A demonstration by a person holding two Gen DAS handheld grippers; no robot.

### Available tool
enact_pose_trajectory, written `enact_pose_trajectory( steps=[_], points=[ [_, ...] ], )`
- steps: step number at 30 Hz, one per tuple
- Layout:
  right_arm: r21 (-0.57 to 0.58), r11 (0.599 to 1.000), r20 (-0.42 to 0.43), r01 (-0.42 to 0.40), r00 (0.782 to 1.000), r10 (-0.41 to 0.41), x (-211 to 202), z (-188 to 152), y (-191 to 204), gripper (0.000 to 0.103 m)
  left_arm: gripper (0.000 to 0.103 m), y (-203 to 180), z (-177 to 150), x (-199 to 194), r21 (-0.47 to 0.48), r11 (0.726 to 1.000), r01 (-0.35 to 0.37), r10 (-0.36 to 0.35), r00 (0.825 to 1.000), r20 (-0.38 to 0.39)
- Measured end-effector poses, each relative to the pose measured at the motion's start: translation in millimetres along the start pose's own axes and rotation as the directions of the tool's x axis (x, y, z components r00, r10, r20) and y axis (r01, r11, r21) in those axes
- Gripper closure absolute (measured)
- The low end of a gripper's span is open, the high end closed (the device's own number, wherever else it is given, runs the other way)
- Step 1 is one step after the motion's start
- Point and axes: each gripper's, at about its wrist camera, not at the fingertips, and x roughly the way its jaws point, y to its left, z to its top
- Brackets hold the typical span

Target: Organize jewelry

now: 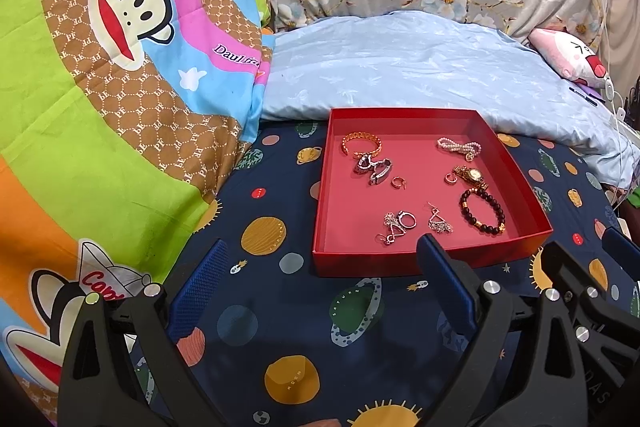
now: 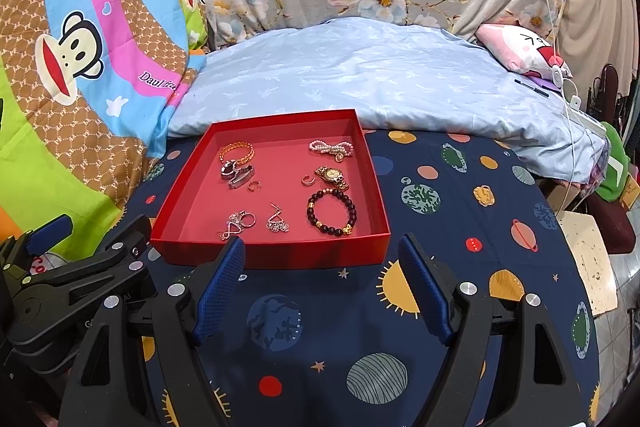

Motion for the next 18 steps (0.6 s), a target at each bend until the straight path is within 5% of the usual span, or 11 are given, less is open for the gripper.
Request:
enact_pose_trajectory(
  steps=[18],
  points=[
    [-0.009, 1.0, -0.005, 0.007, 1.0, -0.007, -4, -6, 10, 0.025, 0.01, 9, -3, 3, -0.01, 1.0, -0.002, 0.002, 1.0, -0.028]
  ],
)
